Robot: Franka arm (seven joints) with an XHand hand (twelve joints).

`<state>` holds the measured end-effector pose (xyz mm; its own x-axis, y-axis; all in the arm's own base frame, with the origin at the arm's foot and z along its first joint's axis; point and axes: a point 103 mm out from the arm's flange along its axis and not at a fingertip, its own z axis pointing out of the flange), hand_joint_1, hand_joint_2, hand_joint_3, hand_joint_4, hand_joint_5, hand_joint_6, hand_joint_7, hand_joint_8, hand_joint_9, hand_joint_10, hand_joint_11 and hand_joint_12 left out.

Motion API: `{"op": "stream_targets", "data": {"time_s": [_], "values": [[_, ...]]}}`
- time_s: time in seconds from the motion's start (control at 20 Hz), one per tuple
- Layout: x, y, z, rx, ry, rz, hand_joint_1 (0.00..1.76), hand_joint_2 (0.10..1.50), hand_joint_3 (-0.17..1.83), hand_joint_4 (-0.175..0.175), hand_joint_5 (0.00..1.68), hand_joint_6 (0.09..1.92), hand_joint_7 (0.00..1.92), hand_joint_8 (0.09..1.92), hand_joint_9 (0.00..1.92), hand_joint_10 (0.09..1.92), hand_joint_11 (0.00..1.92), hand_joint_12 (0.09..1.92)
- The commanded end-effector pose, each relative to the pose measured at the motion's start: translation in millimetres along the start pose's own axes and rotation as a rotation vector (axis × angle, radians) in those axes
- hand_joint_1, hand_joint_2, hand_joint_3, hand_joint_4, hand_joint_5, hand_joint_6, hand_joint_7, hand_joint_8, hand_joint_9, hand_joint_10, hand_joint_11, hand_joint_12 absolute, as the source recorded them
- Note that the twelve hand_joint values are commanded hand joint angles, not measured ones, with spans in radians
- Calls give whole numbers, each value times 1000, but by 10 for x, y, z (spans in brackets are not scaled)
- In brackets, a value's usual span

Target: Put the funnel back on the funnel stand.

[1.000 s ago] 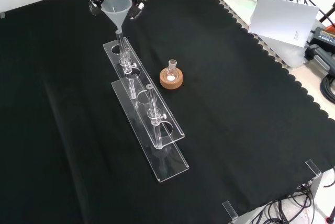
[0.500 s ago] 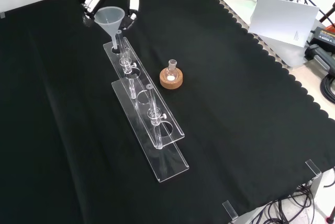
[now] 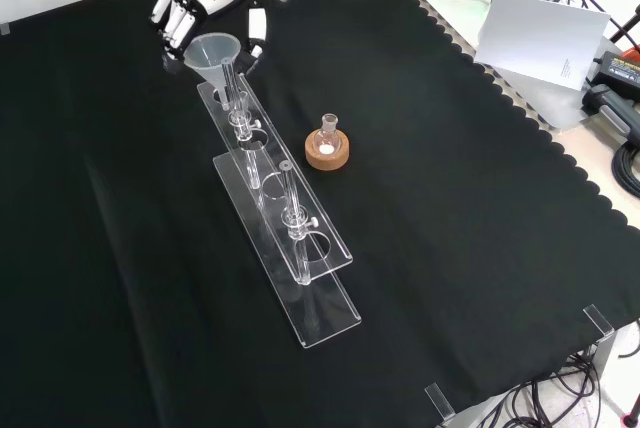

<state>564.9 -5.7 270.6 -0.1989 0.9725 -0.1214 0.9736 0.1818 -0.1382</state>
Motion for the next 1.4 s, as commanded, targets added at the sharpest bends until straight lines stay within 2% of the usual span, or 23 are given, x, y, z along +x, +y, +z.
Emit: {"op": "stream_targets", "data": {"time_s": [0.05, 0.3, 0.4, 0.5, 0.6, 0.7, 0.8, 0.9, 1.0, 1.1, 1.4], "values": [[61, 27, 91, 54, -12, 4, 830, 721, 598, -10, 798, 792, 671, 746, 949, 442, 550, 1266], [110, 6, 144, 80, -43, -8, 821, 717, 597, -21, 726, 802, 625, 755, 915, 454, 523, 1274], [101, -11, 157, 111, -37, -10, 814, 710, 594, -35, 588, 795, 533, 769, 847, 481, 482, 1294], [89, -33, 177, 136, -23, -11, 796, 687, 587, -52, 400, 641, 367, 773, 691, 543, 397, 1324], [75, -63, 192, 155, -8, -16, 756, 663, 562, -57, 265, 405, 158, 742, 465, 631, 266, 1374], [63, -117, 168, 166, 10, -18, 691, 649, 506, -48, 153, 192, 41, 546, 232, 713, 117, 1432], [45, -159, 143, 170, 17, -17, 649, 649, 454, -39, 100, 87, 8, 363, 103, 773, 37, 1457], [30, -234, 88, 144, 9, -18, 619, 648, 420, -34, 68, 87, 1, 234, 37, 799, 8, 1455], [2, -363, -9, 95, 4, -14, 602, 654, 385, -33, 58, 87, 0, 201, 9, 821, 1, 1445], [-32, -551, -145, 61, 15, 4, 592, 669, 349, -39, 80, 87, 0, 285, 33, 824, 0, 1446], [-62, -1018, -378, 9, 9, 45, 585, 688, 317, -48, 129, 87, 0, 437, 90, 820, 0, 1468]]}}
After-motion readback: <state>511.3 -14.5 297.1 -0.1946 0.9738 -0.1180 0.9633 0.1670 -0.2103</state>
